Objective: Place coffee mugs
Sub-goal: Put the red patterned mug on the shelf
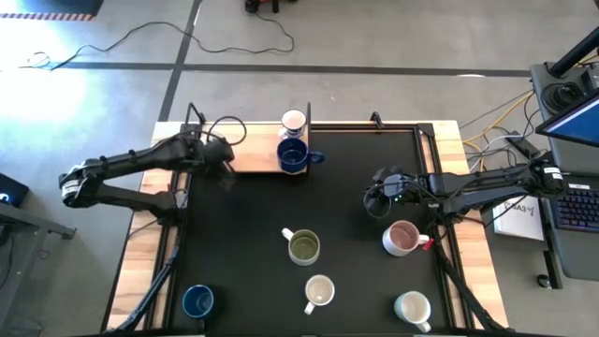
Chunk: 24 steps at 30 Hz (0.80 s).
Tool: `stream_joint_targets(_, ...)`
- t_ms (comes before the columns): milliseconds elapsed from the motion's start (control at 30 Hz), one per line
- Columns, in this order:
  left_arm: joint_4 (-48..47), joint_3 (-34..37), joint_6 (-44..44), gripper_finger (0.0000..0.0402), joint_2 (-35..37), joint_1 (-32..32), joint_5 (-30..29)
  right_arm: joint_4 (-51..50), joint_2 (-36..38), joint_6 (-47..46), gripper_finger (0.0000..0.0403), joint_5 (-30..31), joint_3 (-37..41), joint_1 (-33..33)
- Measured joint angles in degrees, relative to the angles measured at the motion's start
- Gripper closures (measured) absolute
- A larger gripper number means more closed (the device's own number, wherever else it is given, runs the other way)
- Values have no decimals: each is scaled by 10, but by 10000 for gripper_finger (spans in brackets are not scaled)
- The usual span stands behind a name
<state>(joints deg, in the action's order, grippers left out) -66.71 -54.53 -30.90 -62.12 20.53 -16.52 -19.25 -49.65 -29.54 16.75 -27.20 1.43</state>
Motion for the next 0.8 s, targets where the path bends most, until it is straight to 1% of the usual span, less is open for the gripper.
stream_joint_targets(200,19,33,-3,339,0,0,-13,0,0,0,335,0,0,0)
stream_joint_targets(333,21,51,-11,346,1,1,-61,0,0,0,335,0,0,0)
stream_joint_targets(567,18,67,-19,350,3,5,-127,0,0,-3,335,0,0,0)
stream_joint_targets(700,18,67,-21,350,4,7,-135,0,0,-4,335,0,0,0)
stream_joint_targets(800,8,67,-31,350,4,8,-154,0,0,-4,335,0,0,0)
